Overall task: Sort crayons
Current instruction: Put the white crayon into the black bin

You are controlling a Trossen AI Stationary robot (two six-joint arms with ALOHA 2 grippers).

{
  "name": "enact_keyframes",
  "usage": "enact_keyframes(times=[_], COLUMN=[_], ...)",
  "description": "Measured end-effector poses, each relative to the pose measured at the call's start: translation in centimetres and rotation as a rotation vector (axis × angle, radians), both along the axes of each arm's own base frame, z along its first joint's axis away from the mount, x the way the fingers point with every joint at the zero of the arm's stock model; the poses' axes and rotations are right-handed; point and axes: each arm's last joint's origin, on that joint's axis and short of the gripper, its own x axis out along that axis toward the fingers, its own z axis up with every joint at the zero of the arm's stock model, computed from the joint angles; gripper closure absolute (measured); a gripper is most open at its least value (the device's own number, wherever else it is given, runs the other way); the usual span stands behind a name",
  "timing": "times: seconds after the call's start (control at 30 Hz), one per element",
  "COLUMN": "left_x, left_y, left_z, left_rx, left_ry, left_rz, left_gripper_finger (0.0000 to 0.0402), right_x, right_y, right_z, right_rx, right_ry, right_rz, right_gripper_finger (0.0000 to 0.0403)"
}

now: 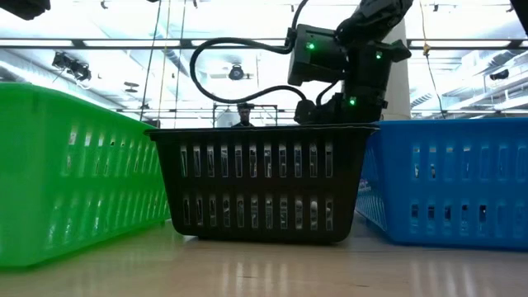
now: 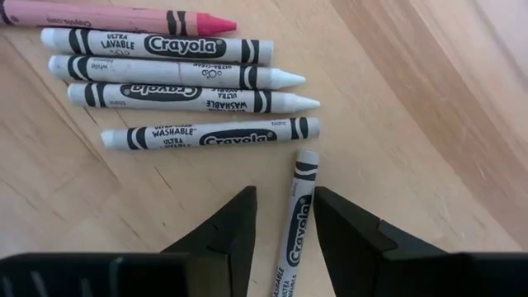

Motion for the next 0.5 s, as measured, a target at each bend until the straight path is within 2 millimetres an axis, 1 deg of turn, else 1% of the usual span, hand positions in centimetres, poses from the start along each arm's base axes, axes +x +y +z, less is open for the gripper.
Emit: enact_keyframes(times=[0.27,0.5], left_x=[0.04,0.05], left_y=[0.03,0.02], left_z=[-0.09,-0.11], left_rx=[0.044,0.044], left_ry=[0.002,0.005], left_rz=[0.018,0.017], left_gripper_finger=[0.0244,0.0244], right_x=[0.00,0.03], right_y=[-0.09,-0.09], right_z=[-0.05,-0.08], right_rx=[-0.021,-0.014], right_ry=[0.020,0.026], right_rz=[0.068,0.102], right_gripper_finger=[0.0292,0.0338])
